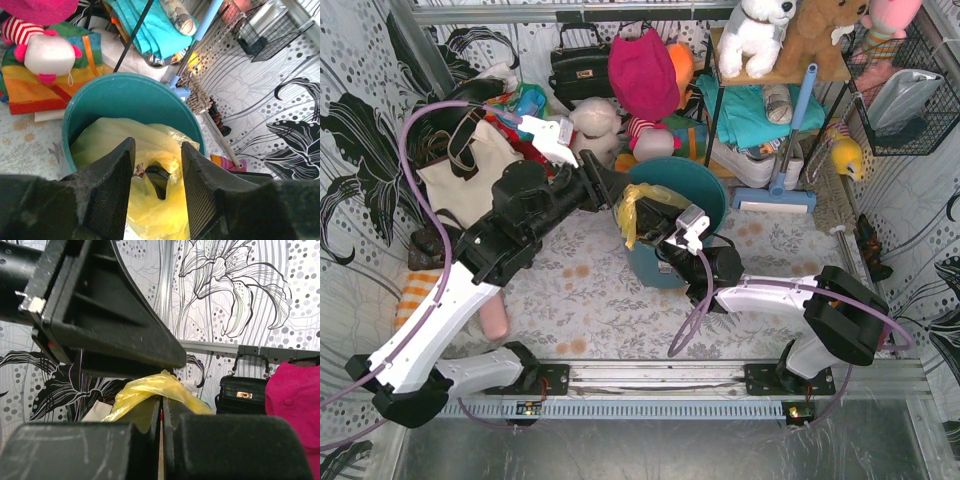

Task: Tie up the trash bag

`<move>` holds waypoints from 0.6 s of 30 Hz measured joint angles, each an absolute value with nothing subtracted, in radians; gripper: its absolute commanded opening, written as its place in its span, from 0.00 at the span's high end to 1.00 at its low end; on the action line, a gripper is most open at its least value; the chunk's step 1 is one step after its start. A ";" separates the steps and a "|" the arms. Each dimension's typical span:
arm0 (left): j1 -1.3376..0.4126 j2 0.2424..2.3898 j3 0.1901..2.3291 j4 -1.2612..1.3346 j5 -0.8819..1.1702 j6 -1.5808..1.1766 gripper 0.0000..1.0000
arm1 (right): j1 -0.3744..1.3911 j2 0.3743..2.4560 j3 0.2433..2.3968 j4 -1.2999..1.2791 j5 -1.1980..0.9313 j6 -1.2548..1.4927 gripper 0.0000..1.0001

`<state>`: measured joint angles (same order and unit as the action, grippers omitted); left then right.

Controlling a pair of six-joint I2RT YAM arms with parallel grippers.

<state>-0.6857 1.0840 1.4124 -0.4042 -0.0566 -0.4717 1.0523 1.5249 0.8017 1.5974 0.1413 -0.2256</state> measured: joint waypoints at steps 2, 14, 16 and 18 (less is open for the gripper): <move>-0.686 1.098 1.414 -0.422 -0.056 -0.471 0.52 | 1.052 1.525 0.802 1.597 0.142 -0.226 1.00; -0.686 1.122 1.423 -0.445 -0.033 -0.476 0.91 | 1.052 1.525 0.802 1.592 0.142 -0.226 1.00; -0.686 1.121 1.425 -0.442 -0.031 -0.477 1.00 | 1.052 1.525 0.802 1.589 0.141 -0.226 1.00; -0.686 1.121 1.425 -0.442 -0.029 -0.477 1.00 | 1.052 1.525 0.802 1.587 0.139 -0.226 1.00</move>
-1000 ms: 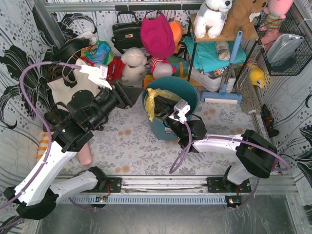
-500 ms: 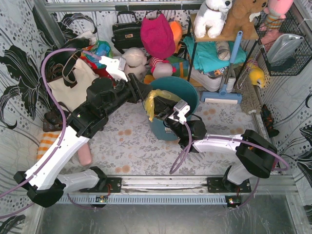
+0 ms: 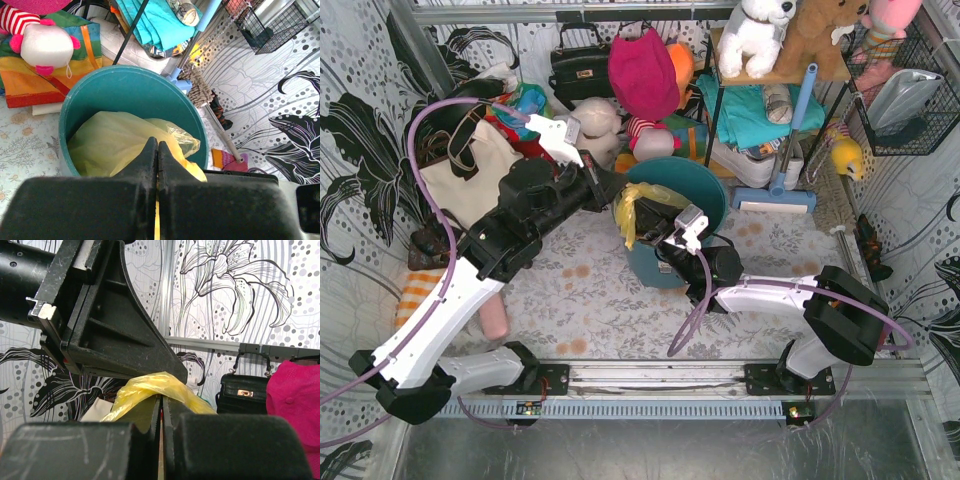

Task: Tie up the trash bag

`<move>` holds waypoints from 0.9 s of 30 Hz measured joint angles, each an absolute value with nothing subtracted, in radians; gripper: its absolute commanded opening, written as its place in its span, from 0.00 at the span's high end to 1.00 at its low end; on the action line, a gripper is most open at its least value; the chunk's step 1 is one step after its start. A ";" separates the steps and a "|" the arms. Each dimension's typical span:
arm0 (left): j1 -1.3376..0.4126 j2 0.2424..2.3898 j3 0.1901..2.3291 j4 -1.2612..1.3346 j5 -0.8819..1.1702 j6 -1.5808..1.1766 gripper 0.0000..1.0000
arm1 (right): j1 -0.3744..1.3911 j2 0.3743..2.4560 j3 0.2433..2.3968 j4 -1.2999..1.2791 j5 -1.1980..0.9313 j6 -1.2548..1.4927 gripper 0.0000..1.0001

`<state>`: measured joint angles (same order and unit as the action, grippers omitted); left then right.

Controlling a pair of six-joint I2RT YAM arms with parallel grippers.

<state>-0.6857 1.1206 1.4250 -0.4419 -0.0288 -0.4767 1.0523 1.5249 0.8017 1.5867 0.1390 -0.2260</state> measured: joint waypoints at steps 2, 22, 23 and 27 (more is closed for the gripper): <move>-0.686 1.120 1.425 -0.440 -0.029 -0.477 1.00 | 1.052 1.525 0.802 1.587 0.139 -0.226 0.96; -0.686 1.126 1.422 -0.273 0.009 -0.424 1.00 | 1.052 1.254 0.580 1.551 0.235 -0.062 0.56; -0.686 1.124 1.418 -0.256 0.023 -0.421 1.00 | 1.052 1.225 0.576 1.530 0.245 -0.044 0.55; -0.686 1.117 1.403 -0.196 0.081 -0.413 1.00 | 1.052 1.128 0.572 1.446 0.259 0.018 0.51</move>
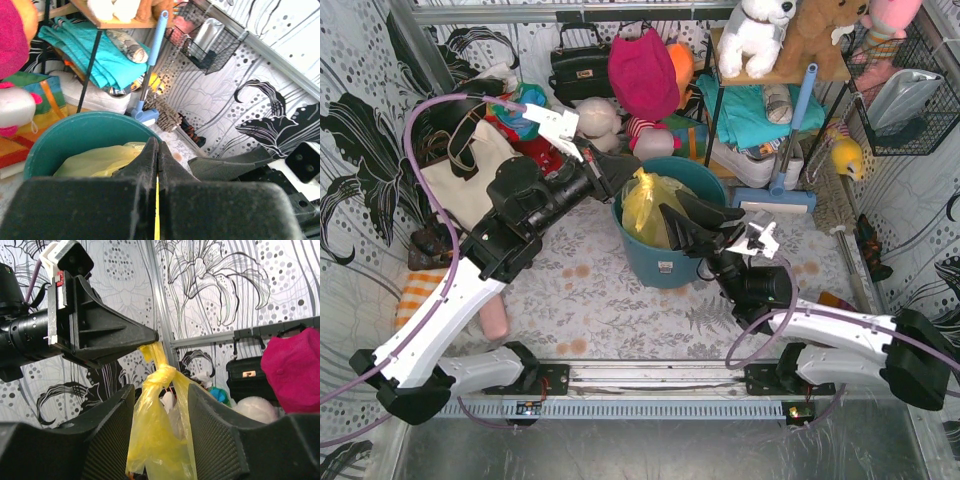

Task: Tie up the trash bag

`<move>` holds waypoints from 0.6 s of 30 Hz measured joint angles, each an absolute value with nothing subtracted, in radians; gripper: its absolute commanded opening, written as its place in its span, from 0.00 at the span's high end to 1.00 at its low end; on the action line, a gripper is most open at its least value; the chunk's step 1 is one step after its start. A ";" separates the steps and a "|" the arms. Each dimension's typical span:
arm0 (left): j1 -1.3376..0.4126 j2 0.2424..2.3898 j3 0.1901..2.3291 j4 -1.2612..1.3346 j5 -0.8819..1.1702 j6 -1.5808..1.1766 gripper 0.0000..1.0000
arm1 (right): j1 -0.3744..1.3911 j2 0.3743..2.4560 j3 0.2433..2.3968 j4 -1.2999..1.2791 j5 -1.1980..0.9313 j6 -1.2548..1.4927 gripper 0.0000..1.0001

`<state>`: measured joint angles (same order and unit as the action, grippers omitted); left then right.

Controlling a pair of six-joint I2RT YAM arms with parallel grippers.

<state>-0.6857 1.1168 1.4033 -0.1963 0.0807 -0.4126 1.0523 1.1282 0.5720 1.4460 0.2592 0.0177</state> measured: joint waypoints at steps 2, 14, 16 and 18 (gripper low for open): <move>-0.686 1.117 1.402 -0.177 0.104 -0.410 1.00 | 1.052 1.084 0.575 1.372 0.260 0.056 0.48; -0.686 1.117 1.371 -0.154 0.105 -0.398 1.00 | 1.052 0.999 0.870 0.598 0.294 0.368 0.44; -0.686 1.118 1.371 -0.150 0.106 -0.395 1.00 | 1.052 1.000 0.883 0.524 0.286 0.405 0.46; -0.686 1.118 1.371 -0.147 0.107 -0.396 1.00 | 1.052 1.007 0.889 0.470 0.280 0.437 0.49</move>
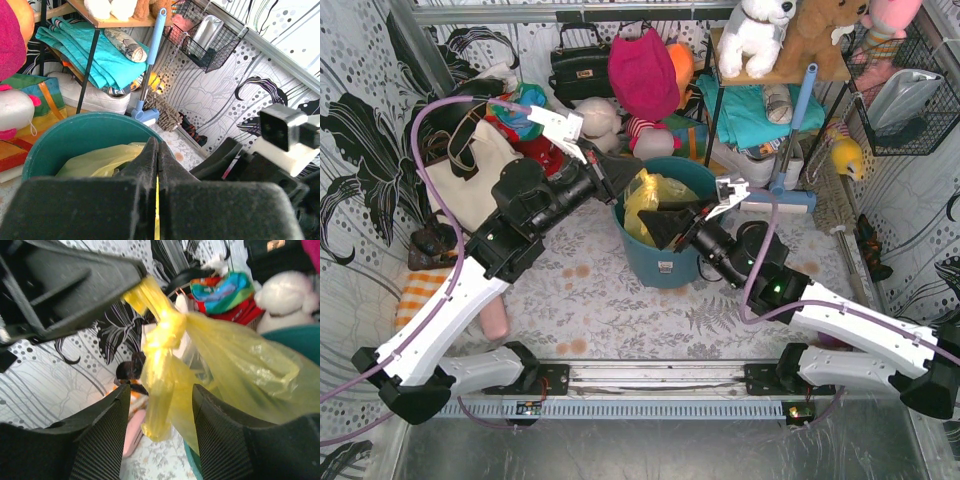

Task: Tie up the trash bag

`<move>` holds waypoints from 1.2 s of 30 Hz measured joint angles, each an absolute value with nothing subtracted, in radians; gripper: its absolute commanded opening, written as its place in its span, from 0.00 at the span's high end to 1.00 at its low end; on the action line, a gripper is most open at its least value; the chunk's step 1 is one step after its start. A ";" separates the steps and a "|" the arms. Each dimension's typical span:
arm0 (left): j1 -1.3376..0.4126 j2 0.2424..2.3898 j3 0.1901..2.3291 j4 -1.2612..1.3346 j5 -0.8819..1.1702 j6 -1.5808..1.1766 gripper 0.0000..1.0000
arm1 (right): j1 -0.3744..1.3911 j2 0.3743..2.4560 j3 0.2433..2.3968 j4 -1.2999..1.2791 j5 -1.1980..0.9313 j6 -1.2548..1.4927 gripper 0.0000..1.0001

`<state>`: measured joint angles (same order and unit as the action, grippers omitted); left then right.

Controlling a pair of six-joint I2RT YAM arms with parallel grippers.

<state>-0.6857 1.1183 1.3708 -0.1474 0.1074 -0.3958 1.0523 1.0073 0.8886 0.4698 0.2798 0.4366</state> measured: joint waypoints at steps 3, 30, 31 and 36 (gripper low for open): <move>-0.686 1.124 1.370 -0.138 0.117 -0.396 1.00 | 1.052 1.027 0.890 0.425 0.278 0.477 0.55; -0.686 1.140 1.302 -0.113 0.203 -0.388 1.00 | 1.052 0.930 0.883 0.295 0.292 0.492 0.94; -0.686 1.138 1.302 -0.113 0.199 -0.387 1.00 | 1.052 0.928 0.883 0.292 0.289 0.487 0.97; -0.686 1.137 1.303 -0.127 0.132 -0.366 1.00 | 1.052 0.911 0.883 0.269 0.265 0.454 1.00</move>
